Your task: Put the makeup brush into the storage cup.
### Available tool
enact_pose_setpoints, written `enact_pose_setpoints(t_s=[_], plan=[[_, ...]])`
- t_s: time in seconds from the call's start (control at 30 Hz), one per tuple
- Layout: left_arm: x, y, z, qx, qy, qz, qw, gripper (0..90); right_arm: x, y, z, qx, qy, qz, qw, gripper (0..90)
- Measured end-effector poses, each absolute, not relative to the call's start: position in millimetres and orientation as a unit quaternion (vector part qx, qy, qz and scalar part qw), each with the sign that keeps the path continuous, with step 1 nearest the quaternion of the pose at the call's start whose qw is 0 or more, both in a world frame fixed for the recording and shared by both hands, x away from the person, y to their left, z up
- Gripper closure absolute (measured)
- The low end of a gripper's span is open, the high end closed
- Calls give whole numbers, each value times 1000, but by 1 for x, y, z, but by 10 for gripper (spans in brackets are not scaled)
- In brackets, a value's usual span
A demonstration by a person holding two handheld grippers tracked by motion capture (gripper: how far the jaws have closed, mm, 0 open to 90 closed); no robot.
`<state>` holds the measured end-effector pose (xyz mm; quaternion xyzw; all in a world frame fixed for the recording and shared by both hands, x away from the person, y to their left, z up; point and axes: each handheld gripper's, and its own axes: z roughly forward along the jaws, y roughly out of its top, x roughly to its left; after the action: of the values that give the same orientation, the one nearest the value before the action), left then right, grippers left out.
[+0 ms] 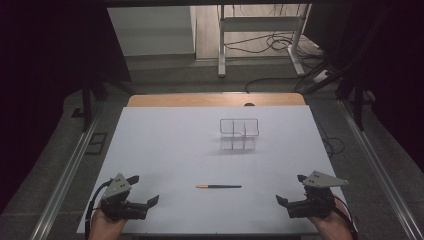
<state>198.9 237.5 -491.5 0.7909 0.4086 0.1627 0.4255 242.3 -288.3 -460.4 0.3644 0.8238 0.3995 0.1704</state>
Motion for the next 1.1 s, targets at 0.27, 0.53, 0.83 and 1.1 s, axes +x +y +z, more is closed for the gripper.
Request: enact_pose_setpoints(t_s=[0.27,0.53,0.83,1.1], plan=[[199,238,-491,789,411,164,426,36,245,-280,-458,358,833,391,160,1],[199,238,-492,790,411,164,425,35,250,-270,-458,348,845,375,156,3],[199,238,-492,791,411,162,424,35,256,-259,-459,333,857,362,152,1],[199,239,-492,790,411,160,426,35,260,-248,-459,319,865,357,150,0]])
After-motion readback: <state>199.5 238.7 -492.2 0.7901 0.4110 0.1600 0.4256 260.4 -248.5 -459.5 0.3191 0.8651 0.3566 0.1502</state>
